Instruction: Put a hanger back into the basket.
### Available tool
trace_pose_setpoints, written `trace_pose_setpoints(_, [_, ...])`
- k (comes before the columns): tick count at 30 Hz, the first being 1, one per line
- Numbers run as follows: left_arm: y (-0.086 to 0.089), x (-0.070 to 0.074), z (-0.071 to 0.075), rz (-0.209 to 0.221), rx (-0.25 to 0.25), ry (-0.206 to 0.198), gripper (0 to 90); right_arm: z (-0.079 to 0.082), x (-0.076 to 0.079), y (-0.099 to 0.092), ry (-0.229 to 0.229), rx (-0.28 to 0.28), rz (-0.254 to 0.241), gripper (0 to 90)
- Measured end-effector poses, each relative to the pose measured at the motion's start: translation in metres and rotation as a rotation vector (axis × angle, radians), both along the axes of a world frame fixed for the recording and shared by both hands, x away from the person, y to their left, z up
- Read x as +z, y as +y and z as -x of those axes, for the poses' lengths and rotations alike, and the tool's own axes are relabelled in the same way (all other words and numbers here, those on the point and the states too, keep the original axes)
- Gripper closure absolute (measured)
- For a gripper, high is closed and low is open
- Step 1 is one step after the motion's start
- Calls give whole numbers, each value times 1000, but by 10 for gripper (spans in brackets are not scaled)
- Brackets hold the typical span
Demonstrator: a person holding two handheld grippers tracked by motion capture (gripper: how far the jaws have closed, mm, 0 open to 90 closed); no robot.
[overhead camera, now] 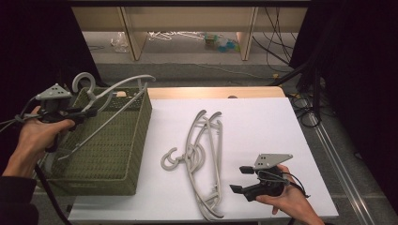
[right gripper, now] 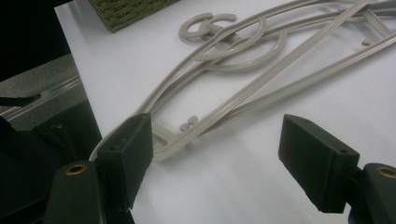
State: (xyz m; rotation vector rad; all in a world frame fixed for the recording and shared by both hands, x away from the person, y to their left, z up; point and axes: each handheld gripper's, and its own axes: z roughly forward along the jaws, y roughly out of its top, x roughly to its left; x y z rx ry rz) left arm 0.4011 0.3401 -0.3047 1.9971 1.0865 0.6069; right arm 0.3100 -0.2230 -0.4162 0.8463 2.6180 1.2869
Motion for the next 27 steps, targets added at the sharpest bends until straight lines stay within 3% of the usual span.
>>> trace_pose_setpoints(2, [2, -3, -1, 8, 5, -5, 788, -1, 0, 0, 0, -4, 0, 271])
trace_pose_setpoints(4, [10, -5, -2, -44, -7, 8, 788, -1, -1, 0, 3, -1, -1, 272])
trace_pose_setpoints(7, [15, -11, -5, -11, 28, 0, 787, -1, -1, 0, 6, 0, 1, 271])
trace_pose_setpoints(8, [19, -12, -6, -35, 18, 8, 788, -1, -1, 0, 8, -1, 1, 272])
trace_pose_setpoints(14, [31, -25, -9, -75, 12, 21, 787, -1, -1, 0, 4, -2, 0, 272])
trace_pose_setpoints(15, [31, -25, -9, -75, 12, 21, 787, -1, -1, 0, 4, -2, 0, 272])
trace_pose_setpoints(16, [28, -30, -10, -31, 39, 7, 787, 0, -2, 0, 3, -2, 0, 272])
trace_pose_setpoints(17, [31, -29, -10, -94, 6, 37, 787, -1, -1, 0, 5, -1, 0, 272])
trace_pose_setpoints(18, [30, -30, -11, -98, 15, 45, 787, -1, -1, 0, 7, -3, 3, 272])
trace_pose_setpoints(20, [29, -35, -12, -47, 41, 36, 787, -1, -2, 1, 4, 1, 7, 272])
trace_pose_setpoints(21, [32, -34, -12, -57, 33, 47, 787, -1, -2, 1, 7, 2, 8, 272])
trace_pose_setpoints(22, [32, -37, -12, -30, 51, 39, 787, -1, -2, 1, 2, 1, 6, 272])
trace_pose_setpoints(23, [33, -37, -12, -45, 49, 44, 787, -1, -2, 1, 2, 1, 6, 272])
trace_pose_setpoints(24, [32, -41, -13, -31, 61, 44, 787, -1, -2, 1, 3, 1, 7, 272])
trace_pose_setpoints(25, [35, -41, -14, -105, 36, 66, 787, -1, -2, 0, 3, 7, 10, 272])
trace_pose_setpoints(27, [33, -48, -15, -95, 50, 86, 787, -1, -2, 1, 5, 6, 9, 272])
